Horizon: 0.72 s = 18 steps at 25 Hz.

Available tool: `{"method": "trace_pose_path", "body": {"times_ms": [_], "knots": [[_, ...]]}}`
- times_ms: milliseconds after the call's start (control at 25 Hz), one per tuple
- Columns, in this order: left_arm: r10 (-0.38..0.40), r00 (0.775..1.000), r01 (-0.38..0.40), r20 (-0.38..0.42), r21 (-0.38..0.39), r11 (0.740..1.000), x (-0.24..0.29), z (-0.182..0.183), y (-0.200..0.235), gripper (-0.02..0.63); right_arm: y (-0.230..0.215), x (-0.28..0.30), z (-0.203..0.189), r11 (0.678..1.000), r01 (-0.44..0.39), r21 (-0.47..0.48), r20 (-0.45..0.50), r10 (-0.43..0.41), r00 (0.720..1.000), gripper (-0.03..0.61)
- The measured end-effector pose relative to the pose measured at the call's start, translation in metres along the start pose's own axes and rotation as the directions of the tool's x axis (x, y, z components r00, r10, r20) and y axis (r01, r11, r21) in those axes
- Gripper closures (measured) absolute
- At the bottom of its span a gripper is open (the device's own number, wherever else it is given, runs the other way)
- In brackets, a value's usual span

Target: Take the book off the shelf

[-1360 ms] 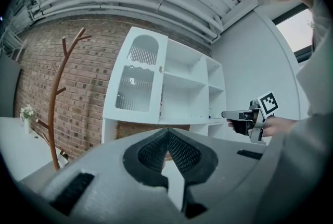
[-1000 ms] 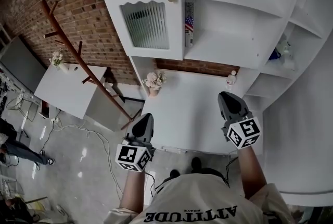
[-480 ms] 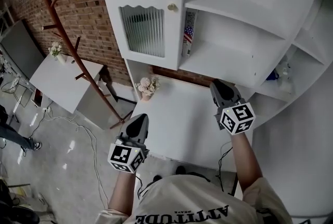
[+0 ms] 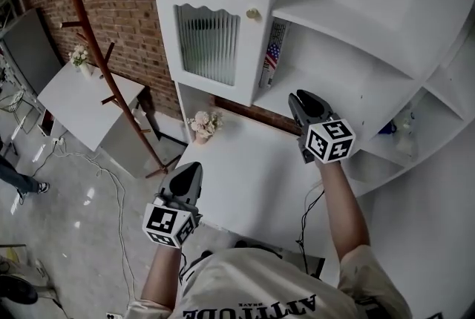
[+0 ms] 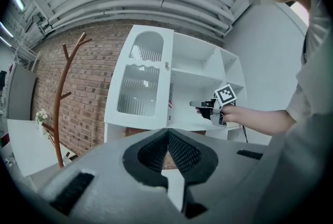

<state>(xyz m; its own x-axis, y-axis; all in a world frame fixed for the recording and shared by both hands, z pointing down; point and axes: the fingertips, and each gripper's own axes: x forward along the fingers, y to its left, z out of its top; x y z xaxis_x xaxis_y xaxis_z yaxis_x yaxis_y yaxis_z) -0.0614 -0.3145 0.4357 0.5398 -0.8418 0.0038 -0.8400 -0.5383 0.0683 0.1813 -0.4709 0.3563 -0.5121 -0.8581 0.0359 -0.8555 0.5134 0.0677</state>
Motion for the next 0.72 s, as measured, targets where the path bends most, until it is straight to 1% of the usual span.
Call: {"method": "trace_pose_path", "body": {"times_ms": [80,160,280,520,720], "knots": [[0.006,1.0,-0.006,-0.003,-0.006,1.0,0.003,-0.001,0.002,0.588,-0.008,0.014,0.002,1.0,-0.013,0.021,-0.004,0.013,1.0,0.493],[0.01,1.0,-0.01,-0.009,-0.009,1.0,0.006,-0.004,0.003,0.588,-0.015,0.029,0.002,0.999,-0.027,0.037,-0.016,0.027,0.999,0.473],[0.014,1.0,-0.014,-0.017,-0.009,1.0,0.01,-0.006,0.003,0.588,-0.023,0.051,-0.001,0.999,-0.043,0.032,-0.036,0.044,0.998,0.454],[0.028,0.999,-0.029,-0.027,-0.017,0.999,0.016,-0.011,0.006,0.588,-0.032,0.093,-0.011,0.997,-0.077,0.024,-0.088,0.078,0.993,0.383],[0.056,0.998,-0.057,-0.036,-0.028,0.998,0.013,-0.018,0.014,0.588,-0.042,0.122,-0.021,0.994,-0.089,0.068,-0.111,0.096,0.989,0.342]]}}
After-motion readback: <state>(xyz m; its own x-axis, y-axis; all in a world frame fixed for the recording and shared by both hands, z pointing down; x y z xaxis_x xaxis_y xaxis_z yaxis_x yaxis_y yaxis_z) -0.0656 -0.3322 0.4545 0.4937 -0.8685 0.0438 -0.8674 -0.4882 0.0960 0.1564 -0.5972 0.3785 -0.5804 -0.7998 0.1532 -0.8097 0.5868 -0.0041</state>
